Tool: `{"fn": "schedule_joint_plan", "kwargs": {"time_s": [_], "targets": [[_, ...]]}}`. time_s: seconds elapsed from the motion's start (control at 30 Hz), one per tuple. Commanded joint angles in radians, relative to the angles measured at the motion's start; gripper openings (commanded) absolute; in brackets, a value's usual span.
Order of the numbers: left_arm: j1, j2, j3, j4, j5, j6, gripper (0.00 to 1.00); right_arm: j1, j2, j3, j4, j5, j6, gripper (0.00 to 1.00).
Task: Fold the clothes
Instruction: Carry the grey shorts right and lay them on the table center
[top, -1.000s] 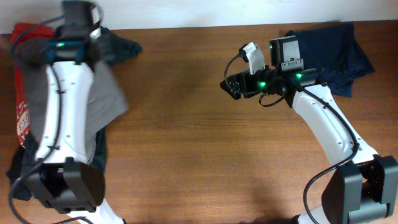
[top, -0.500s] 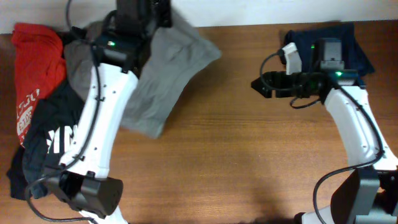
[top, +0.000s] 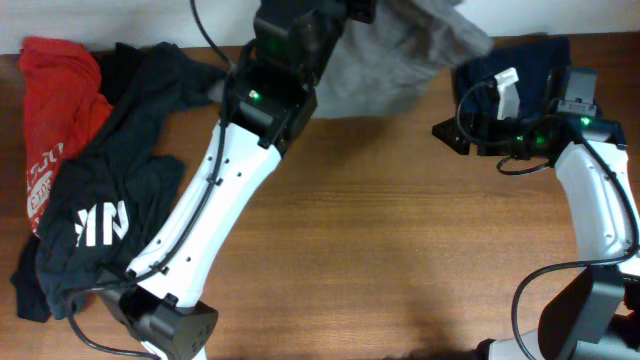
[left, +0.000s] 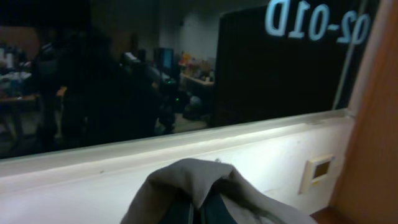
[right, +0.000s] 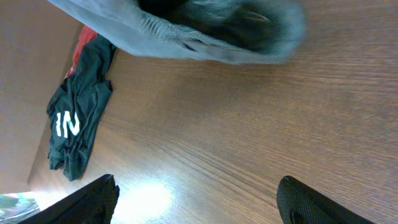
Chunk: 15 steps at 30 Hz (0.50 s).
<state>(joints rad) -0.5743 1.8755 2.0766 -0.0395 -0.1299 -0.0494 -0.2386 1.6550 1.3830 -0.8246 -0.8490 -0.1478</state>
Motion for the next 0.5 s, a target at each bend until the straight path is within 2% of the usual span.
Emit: {"fn": "schedule_joint_plan", "kwargs": {"time_s": [0.0,0.23,0.47], "targets": [[-0.011,-0.052,0.04,-0.006,-0.027,0.02,0.01,-0.023,-0.026,0.021,0.002,-0.018,-0.048,0.87],[0.013,-0.064,0.039,-0.195,-0.054,0.024,0.01,-0.024,-0.025,0.018,-0.003,0.041,-0.055,0.9],[0.082,-0.064,0.039,-0.478,-0.097,0.024,0.01,-0.024,-0.025,0.018,-0.039,0.074,-0.062,0.91]]}}
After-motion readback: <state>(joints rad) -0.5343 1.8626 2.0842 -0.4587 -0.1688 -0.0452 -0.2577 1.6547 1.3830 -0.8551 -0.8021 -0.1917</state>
